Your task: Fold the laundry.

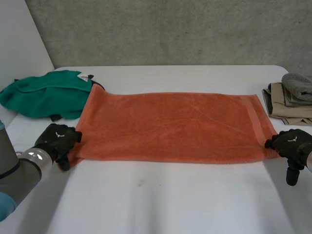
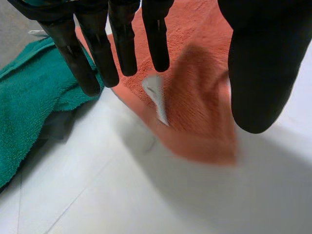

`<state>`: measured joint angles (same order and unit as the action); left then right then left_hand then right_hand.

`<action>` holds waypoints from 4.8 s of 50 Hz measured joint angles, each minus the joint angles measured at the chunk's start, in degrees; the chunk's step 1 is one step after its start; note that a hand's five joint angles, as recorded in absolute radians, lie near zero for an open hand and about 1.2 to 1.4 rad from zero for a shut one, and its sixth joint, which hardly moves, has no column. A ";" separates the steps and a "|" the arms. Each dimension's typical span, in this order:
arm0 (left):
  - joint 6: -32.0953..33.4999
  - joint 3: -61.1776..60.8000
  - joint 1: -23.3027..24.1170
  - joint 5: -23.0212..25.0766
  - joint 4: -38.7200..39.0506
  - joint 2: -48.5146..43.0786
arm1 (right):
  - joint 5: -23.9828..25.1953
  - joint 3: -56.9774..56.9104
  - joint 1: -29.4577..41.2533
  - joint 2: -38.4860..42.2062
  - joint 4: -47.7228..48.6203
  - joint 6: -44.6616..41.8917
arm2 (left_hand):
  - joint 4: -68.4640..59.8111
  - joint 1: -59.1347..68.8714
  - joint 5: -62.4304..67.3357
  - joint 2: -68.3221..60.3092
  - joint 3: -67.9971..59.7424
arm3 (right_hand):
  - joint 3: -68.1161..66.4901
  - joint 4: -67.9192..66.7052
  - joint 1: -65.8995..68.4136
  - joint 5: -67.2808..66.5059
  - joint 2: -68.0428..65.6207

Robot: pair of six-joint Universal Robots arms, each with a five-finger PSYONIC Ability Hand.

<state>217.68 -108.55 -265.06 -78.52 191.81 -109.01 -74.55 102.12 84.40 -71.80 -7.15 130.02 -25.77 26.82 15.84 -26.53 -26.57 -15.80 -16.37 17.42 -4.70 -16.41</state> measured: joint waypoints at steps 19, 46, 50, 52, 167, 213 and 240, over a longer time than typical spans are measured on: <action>-0.04 9.34 0.82 -0.15 -0.65 -8.66 | 0.29 0.99 -0.14 0.75 2.62 0.10 | -36.86 37.69 36.29 -36.01 -35.75 | 0.00 0.00 0.00 0.00 0.00; -11.27 11.30 3.00 -0.65 -3.06 0.54 | 8.41 3.55 -1.95 1.31 7.17 -1.29 | -42.82 38.74 39.79 -42.01 -41.76 | -1.78 -0.99 0.19 -3.81 -0.15; -11.41 13.66 3.21 -0.69 -3.57 -1.08 | 9.02 2.46 -1.97 4.58 12.53 -1.39 | -42.83 38.74 39.79 -42.01 -41.76 | -5.58 -4.99 3.26 -7.33 -4.61; -11.41 14.16 3.25 -0.70 -3.70 -1.39 | 9.03 2.09 -1.95 5.33 13.49 -1.37 | -42.83 38.74 39.79 -42.01 -41.76 | -7.09 -6.47 4.98 -8.79 -6.01; 1.62 15.36 5.72 -3.22 14.60 -11.32 | 2.95 -17.66 1.65 19.52 16.27 -2.06 | -0.70 -1.01 0.78 0.42 0.34 | -18.87 -18.15 16.83 -18.82 -17.81; 0.54 25.18 7.91 -1.63 10.05 -18.38 | 4.97 -22.06 3.01 18.79 15.14 1.41 | -42.80 39.30 40.25 -41.85 -41.54 | -52.15 -52.11 47.03 -51.85 -51.10; -19.47 20.17 4.91 -5.25 -17.69 35.04 | 4.44 -34.60 -4.73 -22.73 -21.23 11.20 | -42.83 39.30 40.25 -42.04 -41.78 | -52.39 -52.17 47.03 -51.85 -51.11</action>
<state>198.21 -88.38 -260.15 -83.77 174.11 -73.97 -70.11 67.51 79.66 -94.52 -28.38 141.22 -68.60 66.11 56.10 -68.57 -68.35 -68.20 -68.55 64.45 -56.55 -67.51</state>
